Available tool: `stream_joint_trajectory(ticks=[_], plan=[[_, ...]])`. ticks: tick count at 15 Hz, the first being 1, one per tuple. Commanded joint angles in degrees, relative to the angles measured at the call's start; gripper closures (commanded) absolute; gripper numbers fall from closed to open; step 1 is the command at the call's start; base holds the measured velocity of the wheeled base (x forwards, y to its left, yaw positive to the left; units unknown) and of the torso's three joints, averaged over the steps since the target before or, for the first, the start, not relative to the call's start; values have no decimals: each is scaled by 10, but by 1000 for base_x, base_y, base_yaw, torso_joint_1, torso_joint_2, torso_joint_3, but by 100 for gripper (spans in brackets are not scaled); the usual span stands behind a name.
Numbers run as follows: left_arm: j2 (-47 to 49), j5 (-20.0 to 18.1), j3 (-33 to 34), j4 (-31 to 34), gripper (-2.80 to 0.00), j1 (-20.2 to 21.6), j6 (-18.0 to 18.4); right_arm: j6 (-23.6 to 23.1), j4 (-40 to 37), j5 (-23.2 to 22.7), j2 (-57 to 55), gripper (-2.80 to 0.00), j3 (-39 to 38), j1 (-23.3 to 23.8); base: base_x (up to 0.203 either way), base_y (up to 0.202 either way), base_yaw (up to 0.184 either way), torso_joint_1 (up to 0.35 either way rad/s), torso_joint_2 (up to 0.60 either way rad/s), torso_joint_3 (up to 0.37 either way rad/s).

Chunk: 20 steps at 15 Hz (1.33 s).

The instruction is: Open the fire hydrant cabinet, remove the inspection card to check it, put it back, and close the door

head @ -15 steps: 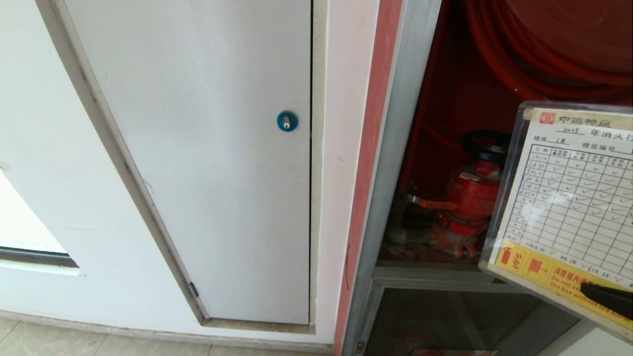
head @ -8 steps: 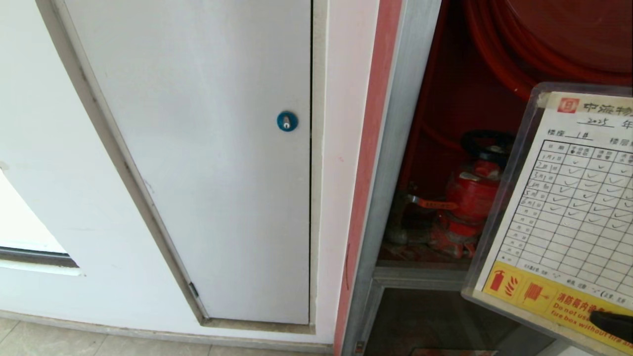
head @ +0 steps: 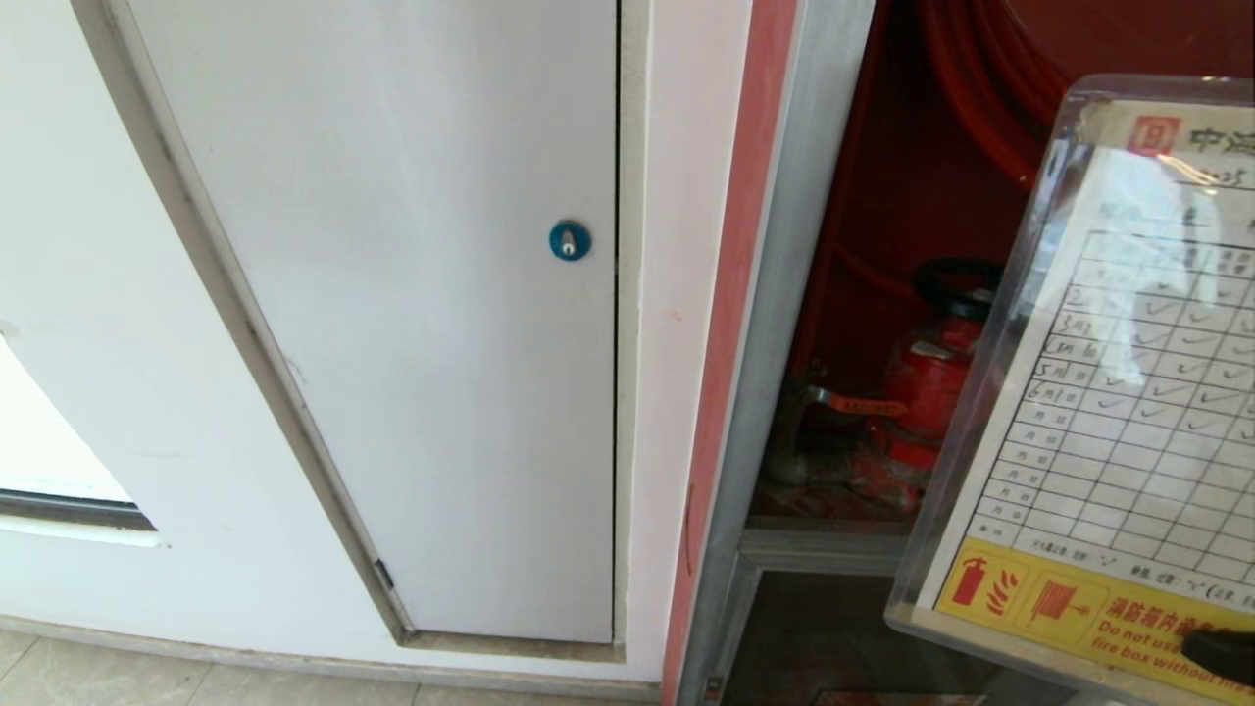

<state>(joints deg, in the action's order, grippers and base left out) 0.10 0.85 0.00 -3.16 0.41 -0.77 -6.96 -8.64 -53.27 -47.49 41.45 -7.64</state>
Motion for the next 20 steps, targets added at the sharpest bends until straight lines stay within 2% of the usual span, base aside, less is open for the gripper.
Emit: stream_joint_trajectory(ticks=[1, 4, 9, 13, 20], plan=[[0, 0, 11, 0, 0, 0, 0, -1, 13, -3, -48, 0, 7, -11, 0, 0, 0, 0, 0, 0], [1, 0, 11, 0, 0, 0, 0, 1, 67, -3, -101, 0, 25, -61, 0, 0, 0, 0, 0, 0], [0, 0, 11, 0, 0, 0, 0, 9, 71, -2, -170, 0, 94, -141, 0, 0, 0, 0, 0, 0], [0, 0, 11, 0, 0, 0, 0, 33, 72, -1, -227, 0, 156, -177, 0, 0, 0, 0, 0, 0], [0, 0, 11, -1, 0, 0, 0, 33, 90, 15, -304, 0, 214, -220, 0, 0, 0, 0, 0, 0]])
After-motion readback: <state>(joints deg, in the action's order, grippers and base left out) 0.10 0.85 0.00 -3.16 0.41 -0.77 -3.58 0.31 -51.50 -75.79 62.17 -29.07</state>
